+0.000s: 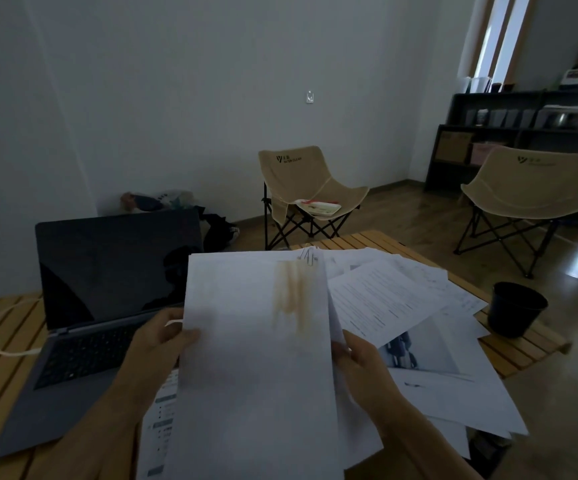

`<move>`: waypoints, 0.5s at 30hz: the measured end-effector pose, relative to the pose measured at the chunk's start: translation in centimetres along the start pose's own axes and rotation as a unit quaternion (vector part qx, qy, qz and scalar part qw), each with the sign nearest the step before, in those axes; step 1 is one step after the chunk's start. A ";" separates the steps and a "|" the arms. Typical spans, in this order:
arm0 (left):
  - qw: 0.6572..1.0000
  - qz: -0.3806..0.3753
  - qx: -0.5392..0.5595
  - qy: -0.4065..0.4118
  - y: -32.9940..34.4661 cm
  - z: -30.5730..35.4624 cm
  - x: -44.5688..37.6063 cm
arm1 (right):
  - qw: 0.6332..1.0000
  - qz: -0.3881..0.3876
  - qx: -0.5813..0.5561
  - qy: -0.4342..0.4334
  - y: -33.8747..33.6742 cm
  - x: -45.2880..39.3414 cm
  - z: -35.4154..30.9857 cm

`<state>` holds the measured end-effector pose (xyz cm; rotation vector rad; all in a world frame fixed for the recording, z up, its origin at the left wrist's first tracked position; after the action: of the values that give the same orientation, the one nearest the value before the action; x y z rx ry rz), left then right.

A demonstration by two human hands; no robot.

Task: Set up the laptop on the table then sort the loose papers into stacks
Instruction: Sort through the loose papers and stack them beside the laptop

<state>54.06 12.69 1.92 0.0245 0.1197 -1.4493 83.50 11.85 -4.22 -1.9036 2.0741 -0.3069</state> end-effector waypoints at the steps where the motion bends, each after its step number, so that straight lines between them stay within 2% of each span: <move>1: 1.000 0.005 -0.004 0.008 0.2 0.1 0.0 | 1.000 -0.003 0.000 -0.002 0.1 -0.1 0.0; 4: 0.996 0.048 -0.045 0.055 0.8 0.2 -0.2 | 1.000 -0.003 -0.019 -0.020 0.3 -0.4 -0.1; 7: 0.996 0.072 0.000 0.056 1.4 1.2 -0.5 | 0.997 -0.010 -0.074 -0.013 0.6 -0.5 -0.5; 11: 0.990 0.110 -0.012 0.085 2.0 1.5 -0.4 | 0.972 -0.007 -0.233 0.027 1.3 -0.3 -1.1; 12: 0.989 0.117 -0.013 0.089 2.1 1.4 -0.2 | 0.974 0.000 -0.224 0.023 1.3 -0.2 -1.6; 15: 0.989 0.122 -0.011 0.078 2.3 1.4 0.4 | 0.996 0.033 -0.062 -0.057 1.2 0.0 -2.3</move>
<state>56.50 12.40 3.13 0.1303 0.2534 -1.2004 81.54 11.88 -2.47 -1.8685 2.1202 -0.0545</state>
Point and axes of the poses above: each hand's wrist, its own x-axis away from the middle knuckle, its own y-axis out of the palm, z = x × y, the point moved 1 cm from there along -x, towards the middle knuckle, and after that the axes turned 5 degrees about x, right-handed, at the moved point
